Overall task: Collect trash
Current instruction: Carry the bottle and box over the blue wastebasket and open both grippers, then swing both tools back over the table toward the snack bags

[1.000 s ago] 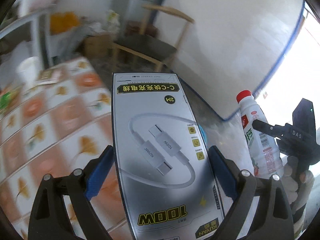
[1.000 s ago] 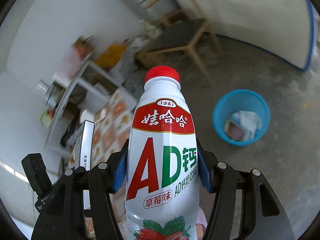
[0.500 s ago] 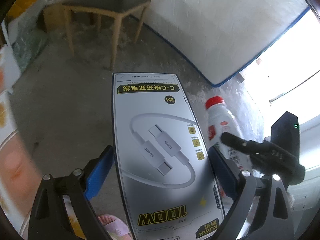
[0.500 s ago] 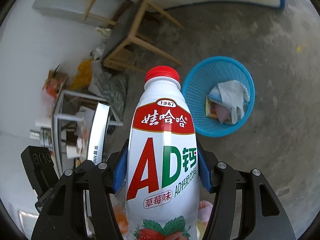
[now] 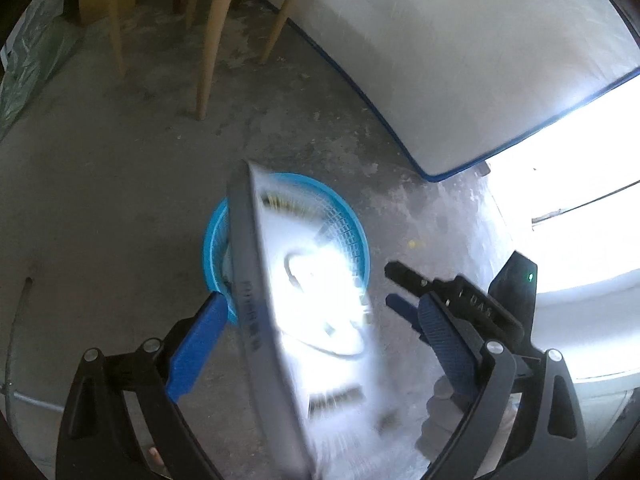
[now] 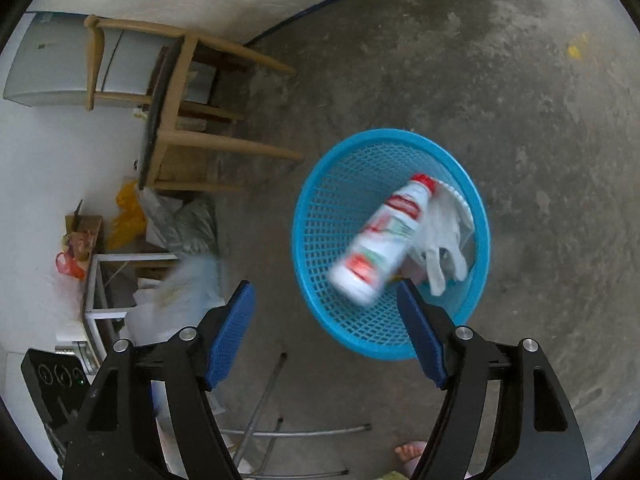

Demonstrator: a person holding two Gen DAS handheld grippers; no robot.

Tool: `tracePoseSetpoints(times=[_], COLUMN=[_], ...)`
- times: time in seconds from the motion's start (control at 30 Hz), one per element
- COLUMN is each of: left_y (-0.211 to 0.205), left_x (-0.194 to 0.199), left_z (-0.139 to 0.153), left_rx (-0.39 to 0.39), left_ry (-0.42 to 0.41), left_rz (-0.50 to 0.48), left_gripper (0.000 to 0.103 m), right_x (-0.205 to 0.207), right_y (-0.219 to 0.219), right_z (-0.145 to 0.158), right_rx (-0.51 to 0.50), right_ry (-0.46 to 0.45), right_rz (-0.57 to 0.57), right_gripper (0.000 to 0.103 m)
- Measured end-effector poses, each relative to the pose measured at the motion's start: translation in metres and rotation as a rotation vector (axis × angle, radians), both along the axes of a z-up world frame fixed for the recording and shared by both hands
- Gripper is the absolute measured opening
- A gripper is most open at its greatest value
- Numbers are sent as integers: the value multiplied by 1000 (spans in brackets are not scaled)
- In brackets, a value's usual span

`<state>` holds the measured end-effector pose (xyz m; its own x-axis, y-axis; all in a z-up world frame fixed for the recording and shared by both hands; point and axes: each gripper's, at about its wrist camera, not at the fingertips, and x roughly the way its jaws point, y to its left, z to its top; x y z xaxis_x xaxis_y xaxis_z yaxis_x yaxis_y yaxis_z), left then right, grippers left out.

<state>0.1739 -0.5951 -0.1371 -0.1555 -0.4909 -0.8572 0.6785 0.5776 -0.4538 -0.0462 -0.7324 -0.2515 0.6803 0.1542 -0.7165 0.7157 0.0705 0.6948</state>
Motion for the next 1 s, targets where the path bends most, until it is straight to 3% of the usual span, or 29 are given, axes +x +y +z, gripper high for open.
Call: tracePoseSetpoints(times=[0.23,0.47,0.73,1.0], left_y=[-11,18,97,199], left_x=[0,-3,-23,-44], left_z=[8,41,109,165], left_rx=[-54,-149,-298,-411], left_ry=[4,-22,-131,-194], left_rz=[11,11,0,70], left_gripper=[94,94,94,96], right_x=[-27,-42,-49,-45], right_y=[2,2,24,76], right_z=[18,24,42,97], right_rx=[-46,-91,-161,-282], right_ry=[-18,-12,10,-19], right_rz=[-13,0,63,178], right_gripper=[70,70,70,70])
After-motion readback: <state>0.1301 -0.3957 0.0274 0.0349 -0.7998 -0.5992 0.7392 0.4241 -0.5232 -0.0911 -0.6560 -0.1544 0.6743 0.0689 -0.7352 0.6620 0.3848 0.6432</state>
